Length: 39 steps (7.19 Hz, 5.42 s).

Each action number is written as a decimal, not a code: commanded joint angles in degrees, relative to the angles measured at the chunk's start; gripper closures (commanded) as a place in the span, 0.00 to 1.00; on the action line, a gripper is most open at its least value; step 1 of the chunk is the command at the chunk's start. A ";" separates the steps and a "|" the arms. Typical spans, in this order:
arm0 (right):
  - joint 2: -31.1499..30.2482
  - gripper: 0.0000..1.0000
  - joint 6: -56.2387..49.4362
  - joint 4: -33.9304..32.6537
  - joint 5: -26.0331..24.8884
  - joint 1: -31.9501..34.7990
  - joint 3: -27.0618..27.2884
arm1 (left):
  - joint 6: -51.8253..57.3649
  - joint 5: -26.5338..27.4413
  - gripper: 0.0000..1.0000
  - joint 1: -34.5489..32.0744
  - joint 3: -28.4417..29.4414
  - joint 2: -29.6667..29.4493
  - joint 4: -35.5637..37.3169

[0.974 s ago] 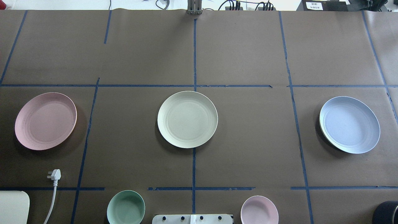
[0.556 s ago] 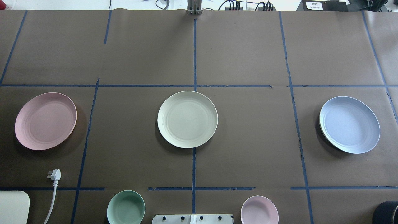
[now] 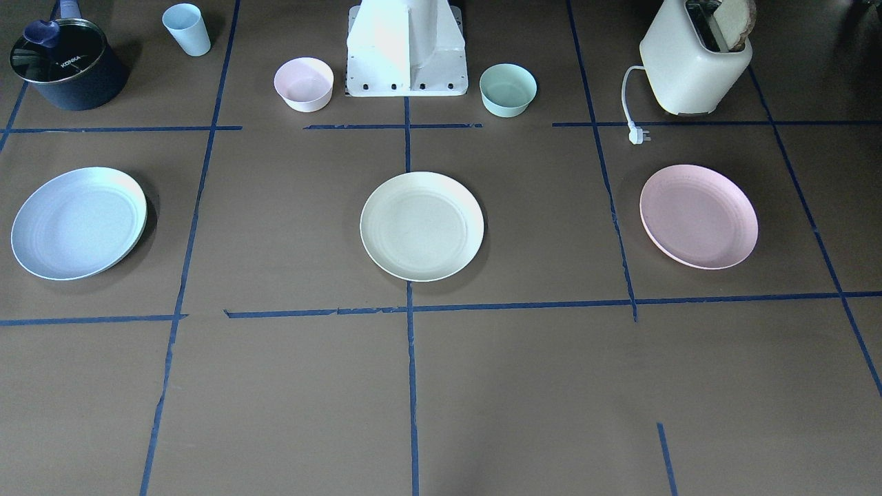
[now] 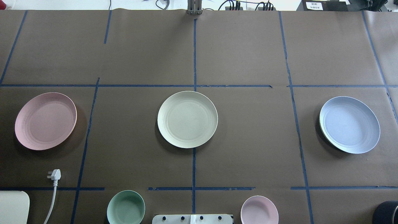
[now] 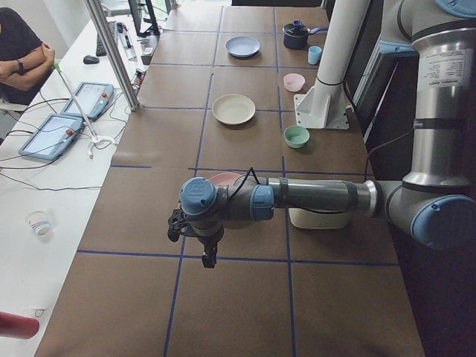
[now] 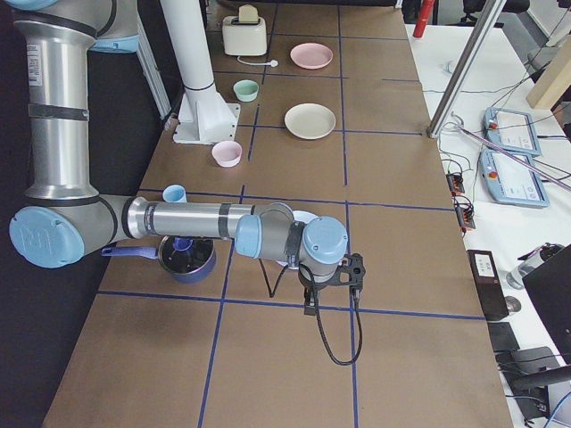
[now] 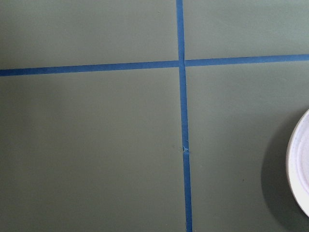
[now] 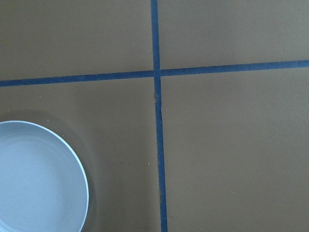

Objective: Stack three plates with pink and blue

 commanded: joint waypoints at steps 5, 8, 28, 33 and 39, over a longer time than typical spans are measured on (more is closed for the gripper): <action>-0.35 0.00 0.01 -0.03 -0.09 0.00 0.66 | -28.44 -3.97 0.00 12.68 -0.53 5.36 -25.68; -0.26 0.00 0.01 -0.03 -0.09 0.00 0.66 | -50.05 1.97 0.00 24.31 0.52 5.83 -40.88; 0.44 0.00 -0.08 0.06 -0.27 0.09 2.33 | -59.92 -8.45 1.00 23.19 -0.16 -3.00 -35.86; 0.53 0.00 -0.08 0.06 0.00 0.00 3.30 | -88.76 4.61 1.00 39.92 -1.41 -22.43 -34.31; 1.85 0.00 0.98 -0.03 0.35 0.00 3.29 | -99.30 19.15 1.00 58.17 -1.76 -29.59 -33.08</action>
